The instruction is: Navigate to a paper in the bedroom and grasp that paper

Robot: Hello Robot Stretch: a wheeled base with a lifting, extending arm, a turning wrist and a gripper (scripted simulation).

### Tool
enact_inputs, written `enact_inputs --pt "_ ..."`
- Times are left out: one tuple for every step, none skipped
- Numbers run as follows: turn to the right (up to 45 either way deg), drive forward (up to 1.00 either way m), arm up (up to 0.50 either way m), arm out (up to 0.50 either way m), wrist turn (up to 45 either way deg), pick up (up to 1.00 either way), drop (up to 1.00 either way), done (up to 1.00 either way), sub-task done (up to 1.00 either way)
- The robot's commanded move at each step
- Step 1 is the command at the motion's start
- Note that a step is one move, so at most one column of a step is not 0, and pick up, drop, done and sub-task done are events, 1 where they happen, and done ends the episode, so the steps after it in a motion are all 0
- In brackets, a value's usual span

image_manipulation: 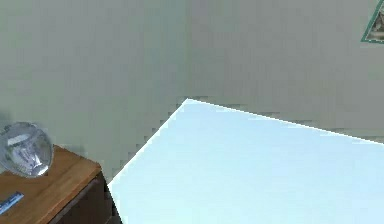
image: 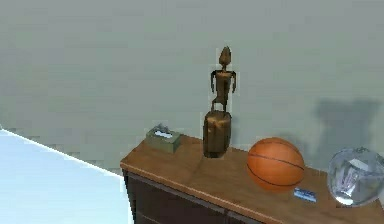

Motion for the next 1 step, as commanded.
enact_inputs --pt "0.0 0.35 0.00 0.00 0.0 0.00 0.00 0.00 0.00"
